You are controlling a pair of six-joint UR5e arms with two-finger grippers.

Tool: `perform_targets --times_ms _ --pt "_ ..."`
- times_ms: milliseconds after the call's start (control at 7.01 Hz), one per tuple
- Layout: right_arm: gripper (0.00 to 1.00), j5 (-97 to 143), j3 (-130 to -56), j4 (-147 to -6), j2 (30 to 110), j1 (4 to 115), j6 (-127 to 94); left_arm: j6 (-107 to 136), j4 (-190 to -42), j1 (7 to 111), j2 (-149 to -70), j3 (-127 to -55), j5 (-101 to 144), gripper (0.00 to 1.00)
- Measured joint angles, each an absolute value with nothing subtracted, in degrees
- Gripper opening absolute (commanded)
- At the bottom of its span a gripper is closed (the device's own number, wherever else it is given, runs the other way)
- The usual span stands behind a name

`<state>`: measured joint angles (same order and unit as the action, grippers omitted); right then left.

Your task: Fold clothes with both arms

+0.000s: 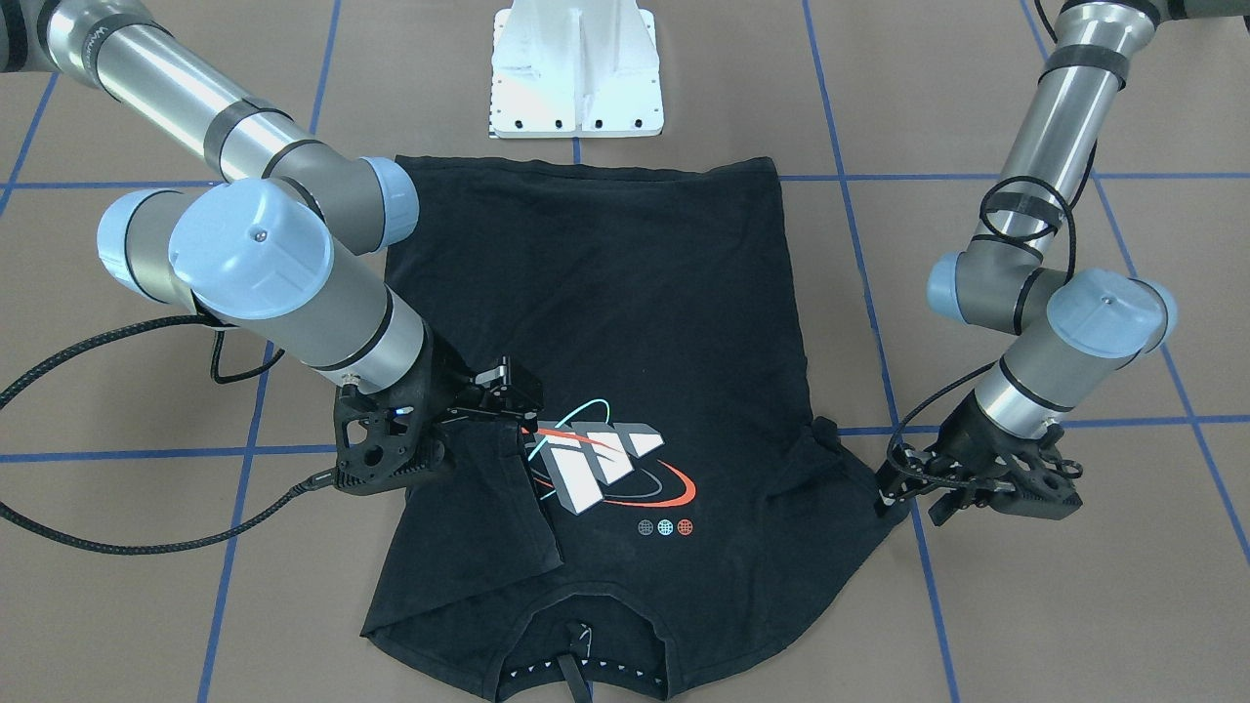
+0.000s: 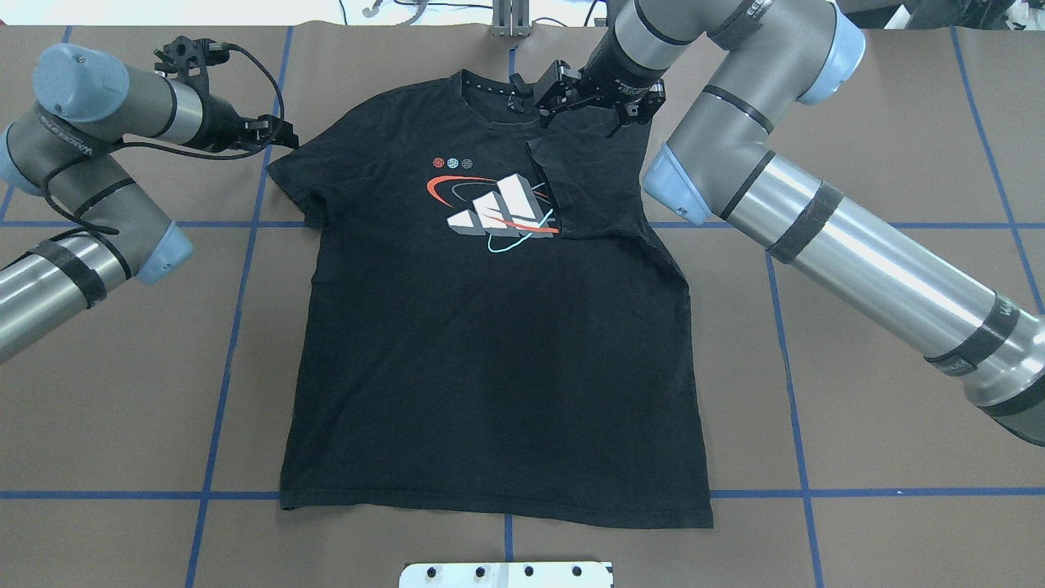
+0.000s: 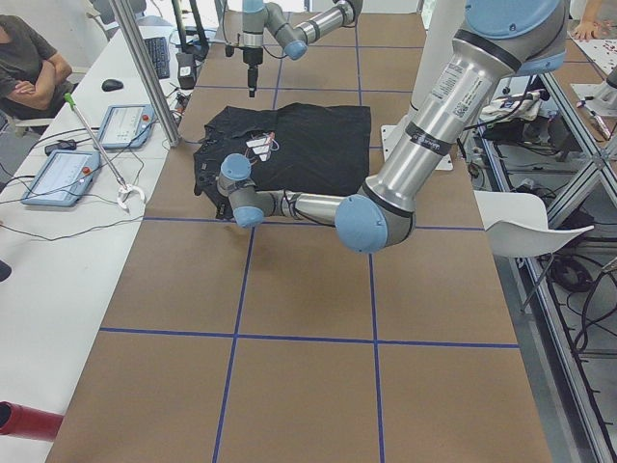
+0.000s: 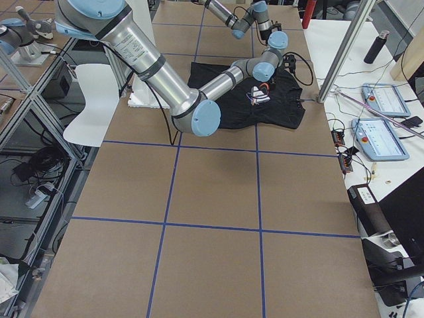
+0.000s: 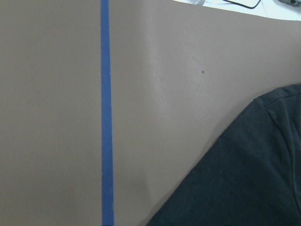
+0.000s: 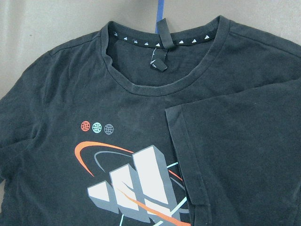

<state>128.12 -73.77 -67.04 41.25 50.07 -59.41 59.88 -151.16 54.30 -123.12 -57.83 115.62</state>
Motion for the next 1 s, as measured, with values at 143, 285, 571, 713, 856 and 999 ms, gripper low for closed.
perform_targets --times_ms 143,285,571,713,856,999 --pt "1.0 127.5 -73.8 -67.0 41.3 49.7 -59.4 59.9 -151.0 54.1 -123.1 -57.7 115.5 0.78" --pt "1.0 127.2 -73.8 -67.0 41.3 49.5 -59.4 59.8 -150.9 54.0 -123.1 -57.7 115.5 0.75" --pt "1.0 127.0 -73.8 -67.0 41.3 49.4 -59.4 59.8 -150.7 53.7 -123.0 -57.6 115.4 0.72" --pt "1.0 127.0 -73.8 -67.0 41.3 49.4 -59.4 59.8 -150.6 53.6 -123.0 -57.4 115.4 0.72" --pt "1.0 127.0 -73.9 -66.9 41.3 49.4 -59.4 59.7 -150.6 53.4 -122.9 -57.2 115.4 0.72" --pt "1.0 127.0 -73.9 -66.8 41.3 49.3 -59.3 59.7 -150.6 53.3 -122.9 -57.0 115.4 0.7"
